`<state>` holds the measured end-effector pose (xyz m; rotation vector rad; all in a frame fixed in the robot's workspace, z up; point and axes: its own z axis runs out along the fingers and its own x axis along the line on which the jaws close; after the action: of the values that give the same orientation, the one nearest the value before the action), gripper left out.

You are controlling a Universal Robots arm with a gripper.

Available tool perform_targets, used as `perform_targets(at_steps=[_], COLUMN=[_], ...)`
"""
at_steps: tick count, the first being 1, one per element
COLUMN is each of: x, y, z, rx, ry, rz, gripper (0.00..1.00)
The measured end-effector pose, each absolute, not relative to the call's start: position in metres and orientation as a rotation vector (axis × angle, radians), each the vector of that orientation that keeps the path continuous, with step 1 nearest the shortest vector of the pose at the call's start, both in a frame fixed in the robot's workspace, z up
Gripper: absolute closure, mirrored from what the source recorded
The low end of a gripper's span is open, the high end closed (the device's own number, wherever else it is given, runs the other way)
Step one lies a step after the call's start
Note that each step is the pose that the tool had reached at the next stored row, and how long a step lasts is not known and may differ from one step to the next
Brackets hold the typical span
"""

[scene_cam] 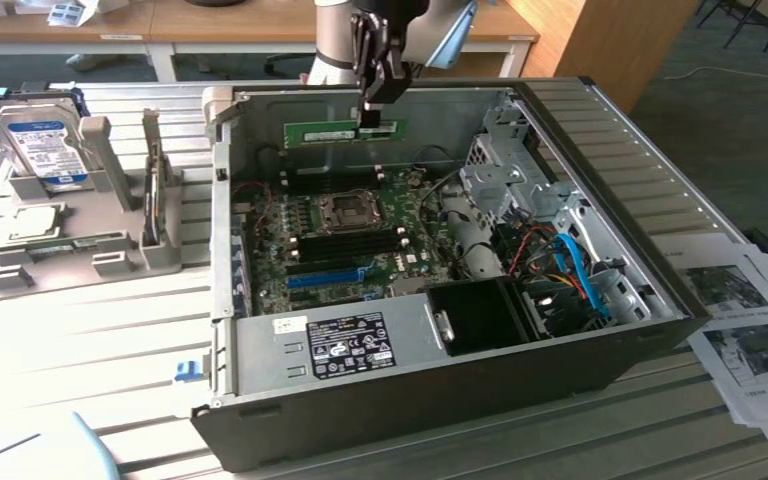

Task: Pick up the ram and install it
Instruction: 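Pick up the ram and move it above insertion slot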

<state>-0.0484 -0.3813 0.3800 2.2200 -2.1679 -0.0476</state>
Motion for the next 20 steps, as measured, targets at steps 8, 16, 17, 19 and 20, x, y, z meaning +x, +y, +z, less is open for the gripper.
perform_targets(at_steps=[8,16,17,19,20], x=[-0.0484,-0.0483,-0.0484,-0.0483,-0.0484], y=[-0.3813,-0.3813,-0.3813,-0.3813,-0.3813], z=[0.3771,0.3749,0.3742,0.3741,0.3741], rx=[2.22,2.22,2.22,2.22,2.22], ry=[-2.168,-2.168,-2.168,-2.168,-2.168], rz=[-0.048,-0.048,-0.048,-0.048,-0.048], gripper=[0.89,0.89,0.89,0.89,0.89])
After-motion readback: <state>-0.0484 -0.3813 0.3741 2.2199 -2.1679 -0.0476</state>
